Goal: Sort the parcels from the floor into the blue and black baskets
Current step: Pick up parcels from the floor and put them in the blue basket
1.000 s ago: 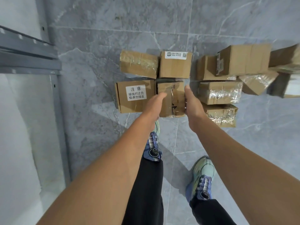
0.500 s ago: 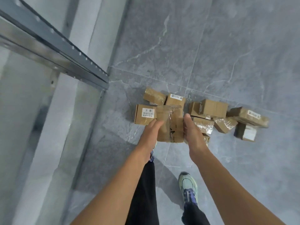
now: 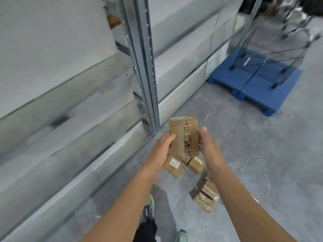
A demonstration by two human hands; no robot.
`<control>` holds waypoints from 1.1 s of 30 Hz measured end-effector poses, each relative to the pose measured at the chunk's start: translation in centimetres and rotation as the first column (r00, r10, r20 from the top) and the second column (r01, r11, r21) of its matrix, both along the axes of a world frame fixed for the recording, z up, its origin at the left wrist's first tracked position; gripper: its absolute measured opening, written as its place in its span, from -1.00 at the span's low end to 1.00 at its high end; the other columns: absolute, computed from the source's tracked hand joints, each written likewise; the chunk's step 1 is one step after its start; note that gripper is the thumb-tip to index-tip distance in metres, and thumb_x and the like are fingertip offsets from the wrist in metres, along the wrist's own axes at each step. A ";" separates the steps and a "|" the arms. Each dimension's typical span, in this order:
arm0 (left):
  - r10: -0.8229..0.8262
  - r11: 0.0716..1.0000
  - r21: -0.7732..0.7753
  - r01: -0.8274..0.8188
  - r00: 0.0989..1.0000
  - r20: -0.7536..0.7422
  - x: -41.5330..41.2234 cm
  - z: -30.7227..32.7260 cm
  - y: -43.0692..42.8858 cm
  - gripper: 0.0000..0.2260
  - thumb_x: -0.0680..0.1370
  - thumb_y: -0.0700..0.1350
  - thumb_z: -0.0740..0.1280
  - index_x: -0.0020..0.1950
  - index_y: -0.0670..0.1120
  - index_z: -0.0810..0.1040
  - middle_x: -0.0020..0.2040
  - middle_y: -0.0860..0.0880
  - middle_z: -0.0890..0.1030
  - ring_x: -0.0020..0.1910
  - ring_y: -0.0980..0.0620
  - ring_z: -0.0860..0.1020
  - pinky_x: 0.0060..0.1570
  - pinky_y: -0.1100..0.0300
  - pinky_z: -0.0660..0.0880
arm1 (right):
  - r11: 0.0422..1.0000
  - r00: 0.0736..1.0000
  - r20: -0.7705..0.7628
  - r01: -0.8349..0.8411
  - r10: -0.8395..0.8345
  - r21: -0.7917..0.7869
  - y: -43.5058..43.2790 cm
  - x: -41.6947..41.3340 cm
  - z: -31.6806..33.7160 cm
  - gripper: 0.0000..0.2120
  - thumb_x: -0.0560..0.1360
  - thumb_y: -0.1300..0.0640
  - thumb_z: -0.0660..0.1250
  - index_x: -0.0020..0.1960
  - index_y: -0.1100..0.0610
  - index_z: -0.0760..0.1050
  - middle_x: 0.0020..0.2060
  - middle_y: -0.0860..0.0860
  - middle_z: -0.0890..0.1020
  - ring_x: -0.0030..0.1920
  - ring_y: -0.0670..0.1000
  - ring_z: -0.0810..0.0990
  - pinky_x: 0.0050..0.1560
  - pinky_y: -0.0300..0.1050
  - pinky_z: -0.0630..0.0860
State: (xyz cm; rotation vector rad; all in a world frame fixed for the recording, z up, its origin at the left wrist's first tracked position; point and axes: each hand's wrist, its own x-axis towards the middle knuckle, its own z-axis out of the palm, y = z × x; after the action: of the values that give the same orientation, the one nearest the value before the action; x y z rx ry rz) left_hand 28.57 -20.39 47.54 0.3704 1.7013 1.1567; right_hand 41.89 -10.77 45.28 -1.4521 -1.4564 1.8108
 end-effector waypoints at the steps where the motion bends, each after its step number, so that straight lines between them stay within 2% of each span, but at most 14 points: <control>1: 0.025 0.999 0.022 -0.025 1.000 0.005 -0.2 2.0 -1.4 -0.80 0.72 0.09 0.19 0.14 0.21 0.62 0.04 0.33 0.67 0.13 0.31 0.56 0.26 0.11 0.45 | 0.999 1.000 0.002 -0.031 0.031 0.015 -0.9 -0.5 1.7 -0.52 0.70 -0.32 0.07 0.25 -0.07 0.64 0.17 -0.12 0.68 0.17 -0.17 0.63 0.25 -0.14 0.47; 3: 0.049 0.997 0.063 -0.049 0.999 -0.007 -0.5 5.7 -4.4 -0.77 0.73 0.10 0.16 0.26 0.19 0.59 0.18 0.28 0.62 0.22 0.28 0.53 0.28 0.09 0.42 | 0.995 0.995 -0.040 -0.087 0.090 0.050 -3.1 -1.7 5.3 -0.55 0.71 -0.29 0.06 0.20 -0.07 0.63 0.17 -0.09 0.68 0.17 -0.16 0.61 0.17 -0.18 0.45; 4: 0.071 0.994 0.082 -0.068 0.997 -0.024 -0.7 7.1 -6.0 -0.77 0.73 0.11 0.16 0.25 0.20 0.59 0.18 0.29 0.62 0.23 0.27 0.53 0.29 0.08 0.41 | 0.992 0.991 -0.055 -0.114 0.118 0.061 -4.2 -2.3 7.1 -0.58 0.73 -0.25 0.05 0.16 -0.07 0.62 0.14 -0.09 0.67 0.14 -0.16 0.61 0.12 -0.21 0.45; 7: 0.165 0.978 0.139 -0.154 0.984 -0.073 -1.8 11.3 -11.2 -0.79 0.73 0.10 0.16 0.12 0.28 0.59 0.05 0.34 0.65 0.09 0.36 0.58 0.15 0.19 0.47 | 0.974 0.974 -0.083 -0.204 0.213 0.099 -8.3 -4.6 11.1 -0.61 0.74 -0.20 0.05 0.10 -0.08 0.61 0.15 -0.06 0.66 0.19 -0.07 0.60 0.28 -0.11 0.43; 8: 0.173 0.977 0.141 -0.160 0.981 -0.089 -2.1 12.0 -12.4 -0.79 0.73 0.10 0.16 0.11 0.29 0.58 0.06 0.33 0.66 0.08 0.37 0.58 0.12 0.21 0.47 | 0.971 0.971 -0.093 -0.211 0.221 0.111 -9.3 -5.2 12.0 -0.61 0.74 -0.20 0.05 0.06 -0.10 0.61 0.14 -0.06 0.66 0.19 -0.06 0.60 0.31 -0.07 0.42; 11: 0.250 0.959 0.171 -0.225 0.958 -0.138 -3.7 15.7 -18.8 -0.80 0.73 0.12 0.13 0.14 0.34 0.54 0.31 0.17 0.58 0.30 0.19 0.51 0.35 0.03 0.42 | 0.947 0.945 -0.119 -0.287 0.305 0.146 -14.6 -8.3 15.0 -0.59 0.73 -0.25 0.03 0.03 -0.14 0.61 0.11 -0.12 0.67 0.20 -0.06 0.60 0.31 -0.03 0.42; 12: 0.278 0.951 0.186 -0.249 0.948 -0.152 -4.4 16.6 -21.1 -0.81 0.74 0.10 0.13 0.13 0.33 0.52 0.29 0.17 0.56 0.31 0.16 0.50 0.39 -0.01 0.40 | 0.935 0.932 -0.128 -0.319 0.339 0.153 -16.6 -9.2 16.0 -0.58 0.73 -0.26 0.03 0.05 -0.15 0.62 0.09 -0.14 0.67 0.20 -0.07 0.60 0.32 -0.01 0.42; 15: 0.369 0.915 0.242 -0.324 0.914 -0.170 -5.9 18.9 -28.2 -0.80 0.73 0.08 0.15 0.11 0.30 0.55 0.21 0.25 0.58 0.24 0.28 0.50 0.39 0.00 0.40 | 0.900 0.893 -0.146 -0.400 0.425 0.174 -22.4 -12.1 18.3 -0.53 0.71 -0.30 0.05 0.11 -0.13 0.69 0.11 -0.13 0.73 0.22 -0.06 0.64 0.43 0.08 0.45; 19: 0.463 0.872 0.278 -0.402 0.861 -0.208 -7.4 21.0 -37.0 -0.83 0.71 0.16 0.17 0.20 0.38 0.52 0.43 0.11 0.46 0.37 0.17 0.46 0.45 -0.07 0.38 | 0.834 0.817 -0.187 -0.505 0.545 0.224 -30.1 -15.5 20.9 -0.53 0.75 -0.21 0.02 0.11 -0.08 0.69 0.00 -0.19 0.76 0.20 -0.08 0.65 0.34 -0.01 0.49; 23: 0.550 0.823 0.302 -0.481 0.806 -0.218 -8.3 22.1 -44.9 -0.85 0.71 0.17 0.19 0.21 0.36 0.52 0.41 0.14 0.49 0.37 0.18 0.45 0.39 -0.01 0.40 | 0.762 0.737 -0.206 -0.595 0.644 0.256 -37.5 -18.2 22.7 -0.54 0.76 -0.14 0.05 0.06 -0.03 0.70 -0.10 -0.18 0.76 0.10 -0.05 0.67 0.22 -0.05 0.51; 26: 0.638 0.762 0.314 -0.567 0.741 -0.210 -8.5 22.5 -50.2 -0.85 0.72 0.12 0.18 0.15 0.33 0.53 0.29 0.22 0.54 0.29 0.26 0.47 0.34 0.03 0.39 | 0.691 0.660 -0.207 -0.677 0.722 0.255 -42.5 -20.0 23.2 -0.54 0.76 -0.09 0.05 0.05 0.01 0.71 -0.10 -0.14 0.77 0.06 -0.04 0.68 0.26 0.01 0.52; 30: 0.737 0.675 0.299 -0.674 0.636 -0.230 -7.5 22.9 -56.1 -0.82 0.72 0.12 0.18 0.21 0.34 0.55 0.33 0.19 0.55 0.32 0.20 0.48 0.30 0.04 0.41 | 0.581 0.542 -0.210 -0.770 0.813 0.262 -48.3 -21.9 23.7 -0.53 0.75 -0.07 0.07 -0.02 -0.05 0.74 -0.07 -0.14 0.77 0.14 0.03 0.67 0.34 0.10 0.49; 33: 0.804 0.594 0.289 -0.751 0.544 -0.240 -6.1 23.4 -59.5 -0.82 0.66 0.18 0.22 0.22 0.35 0.54 0.37 0.12 0.54 0.34 0.15 0.48 0.30 0.02 0.41 | 0.477 0.436 -0.202 -0.837 0.877 0.268 -52.2 -23.0 23.9 -0.55 0.75 -0.12 0.06 0.05 -0.05 0.72 0.01 -0.09 0.75 0.18 0.00 0.65 0.39 0.14 0.47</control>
State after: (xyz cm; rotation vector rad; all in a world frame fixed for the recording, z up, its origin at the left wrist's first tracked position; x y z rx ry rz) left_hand 22.43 -79.84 70.92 -0.1670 2.1873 1.9854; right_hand 18.85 -62.97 69.15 -0.1927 -2.3069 2.2537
